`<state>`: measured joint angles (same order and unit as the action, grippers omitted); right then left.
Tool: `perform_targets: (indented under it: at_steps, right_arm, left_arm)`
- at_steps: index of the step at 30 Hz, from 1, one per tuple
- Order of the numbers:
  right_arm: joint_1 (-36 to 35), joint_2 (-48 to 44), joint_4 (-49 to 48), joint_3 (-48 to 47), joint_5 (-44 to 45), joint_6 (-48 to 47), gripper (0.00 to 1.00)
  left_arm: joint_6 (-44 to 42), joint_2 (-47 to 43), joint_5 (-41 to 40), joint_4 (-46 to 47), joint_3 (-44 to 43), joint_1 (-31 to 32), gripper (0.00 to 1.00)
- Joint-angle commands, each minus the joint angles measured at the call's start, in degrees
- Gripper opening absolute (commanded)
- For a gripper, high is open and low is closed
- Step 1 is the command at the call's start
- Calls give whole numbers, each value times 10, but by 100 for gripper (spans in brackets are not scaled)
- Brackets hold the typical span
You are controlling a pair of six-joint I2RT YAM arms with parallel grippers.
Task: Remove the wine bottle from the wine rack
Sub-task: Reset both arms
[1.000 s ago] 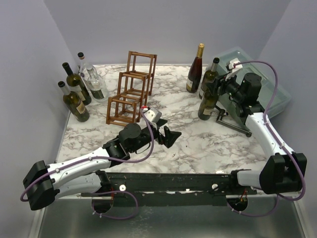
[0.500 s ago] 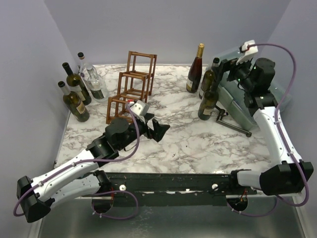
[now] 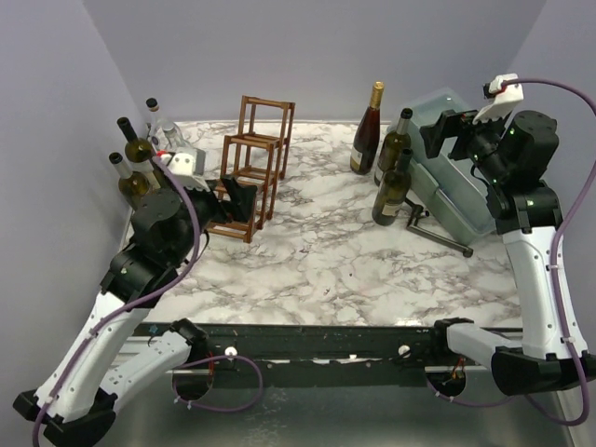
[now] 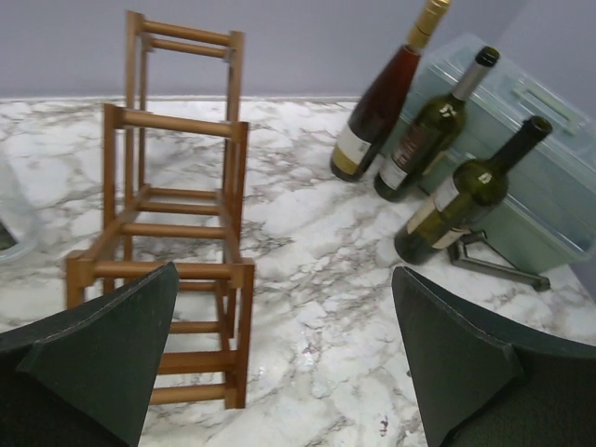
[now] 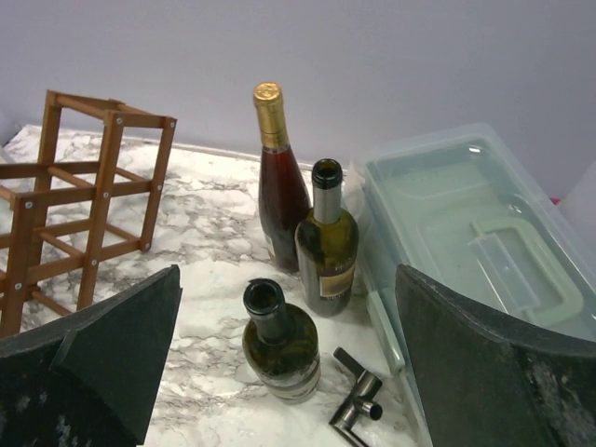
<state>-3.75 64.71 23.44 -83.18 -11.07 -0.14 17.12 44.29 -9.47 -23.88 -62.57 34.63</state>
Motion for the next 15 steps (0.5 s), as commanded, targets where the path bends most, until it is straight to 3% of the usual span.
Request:
perform_targets:
  at_steps: [1,6,15]
  right_arm:
    - [1,-24,58,-24,69,41,100]
    - [1,-43,74,-36,150,77,100]
    - [1,-78,104,-29,133,74,100]
  left_arm:
    - [-10,-45,-36,-84,-43,-47,99]
    - [-25,-65,-39,-119,-84,-56,99]
    - [-26,-74,-20,-140,-114,-56,99]
